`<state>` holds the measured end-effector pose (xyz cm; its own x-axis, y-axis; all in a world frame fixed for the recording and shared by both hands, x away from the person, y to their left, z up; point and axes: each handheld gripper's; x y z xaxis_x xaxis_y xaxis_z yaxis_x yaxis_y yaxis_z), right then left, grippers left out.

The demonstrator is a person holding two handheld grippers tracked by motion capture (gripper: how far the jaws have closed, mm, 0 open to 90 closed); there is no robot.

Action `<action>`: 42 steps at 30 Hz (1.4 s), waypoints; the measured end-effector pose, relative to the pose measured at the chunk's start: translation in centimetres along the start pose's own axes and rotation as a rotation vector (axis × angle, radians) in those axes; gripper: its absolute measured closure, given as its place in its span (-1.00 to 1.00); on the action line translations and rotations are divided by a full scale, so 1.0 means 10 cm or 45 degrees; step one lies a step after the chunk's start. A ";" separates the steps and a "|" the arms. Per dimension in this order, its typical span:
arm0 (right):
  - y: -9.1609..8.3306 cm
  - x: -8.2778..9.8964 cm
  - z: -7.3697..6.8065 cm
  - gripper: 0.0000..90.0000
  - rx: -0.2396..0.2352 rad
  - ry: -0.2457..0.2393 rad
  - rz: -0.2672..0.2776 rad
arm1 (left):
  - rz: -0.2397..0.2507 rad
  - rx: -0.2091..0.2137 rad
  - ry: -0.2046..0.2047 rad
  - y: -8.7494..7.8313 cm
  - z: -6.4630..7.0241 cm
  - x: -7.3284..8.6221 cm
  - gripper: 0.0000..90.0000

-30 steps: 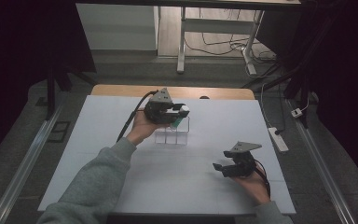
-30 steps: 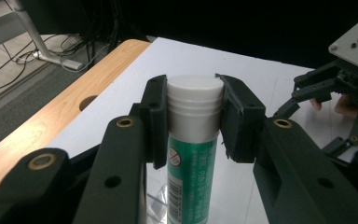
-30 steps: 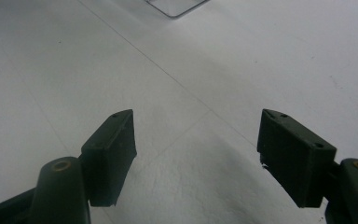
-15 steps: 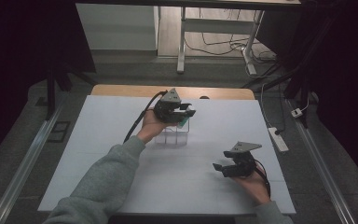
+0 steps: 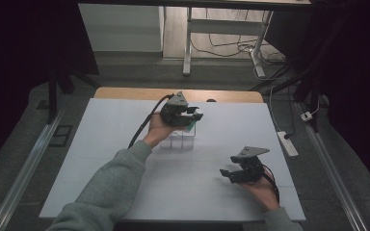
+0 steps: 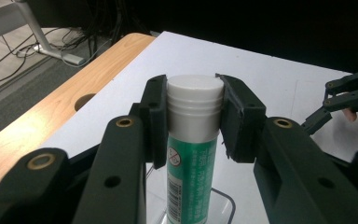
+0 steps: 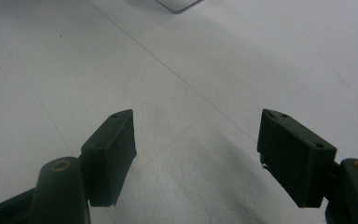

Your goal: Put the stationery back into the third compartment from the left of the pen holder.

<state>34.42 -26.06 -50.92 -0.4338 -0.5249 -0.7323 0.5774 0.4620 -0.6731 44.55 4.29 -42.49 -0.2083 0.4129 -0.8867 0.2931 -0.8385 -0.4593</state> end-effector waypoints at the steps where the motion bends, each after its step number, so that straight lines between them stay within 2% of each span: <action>1: 0.00 0.00 0.00 -0.39 0.000 0.000 -0.001 | 0.001 -0.004 -0.004 0.01 0.01 0.00 0.40; 2: 0.00 0.00 0.00 -0.39 -0.001 -0.001 -0.001 | 0.006 0.001 -0.013 0.01 0.01 0.01 0.30; 4: 0.00 0.00 0.00 -0.39 -0.001 -0.001 -0.002 | -0.005 -0.025 -0.030 0.01 0.02 0.00 0.00; 5: 0.00 0.00 0.00 -0.39 -0.002 -0.002 -0.002 | -0.009 -0.024 -0.032 0.00 0.02 0.01 -0.03; 10: 0.00 0.00 0.00 -0.39 -0.004 -0.004 -0.006 | 0.000 0.014 -0.066 -0.06 0.04 0.05 -0.06; 17: 0.01 0.00 -0.01 -0.39 -0.006 -0.002 -0.007 | -0.017 0.033 -0.082 -0.23 0.05 0.16 -0.05; 23: 0.00 0.00 0.00 -0.39 -0.004 -0.002 -0.004 | -0.011 0.024 -0.103 -0.43 0.10 0.30 -0.05; 26: -0.01 0.00 0.00 -0.39 -0.006 0.004 0.003 | -0.029 0.005 -0.093 -0.53 0.15 0.36 -0.05; 34: -0.07 0.03 0.00 -0.39 0.009 0.016 0.017 | -0.038 0.009 -0.119 -0.78 0.27 0.55 -0.05; 42: -0.06 0.02 0.00 -0.39 0.004 0.016 0.021 | -0.057 -0.013 -0.157 -0.95 0.35 0.75 -0.06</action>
<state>33.94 -26.44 -50.67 -0.4332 -0.5080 -0.7445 0.5866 0.4682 -0.6608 36.98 14.08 -44.59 -0.3346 0.4020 -0.8523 0.2907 -0.8163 -0.4992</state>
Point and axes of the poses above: each handheld gripper's, and its own axes: y roughly forward along the jaws, x roughly out of its underside, z roughly to its right, and after that the axes turned 10 degrees about x, right-handed
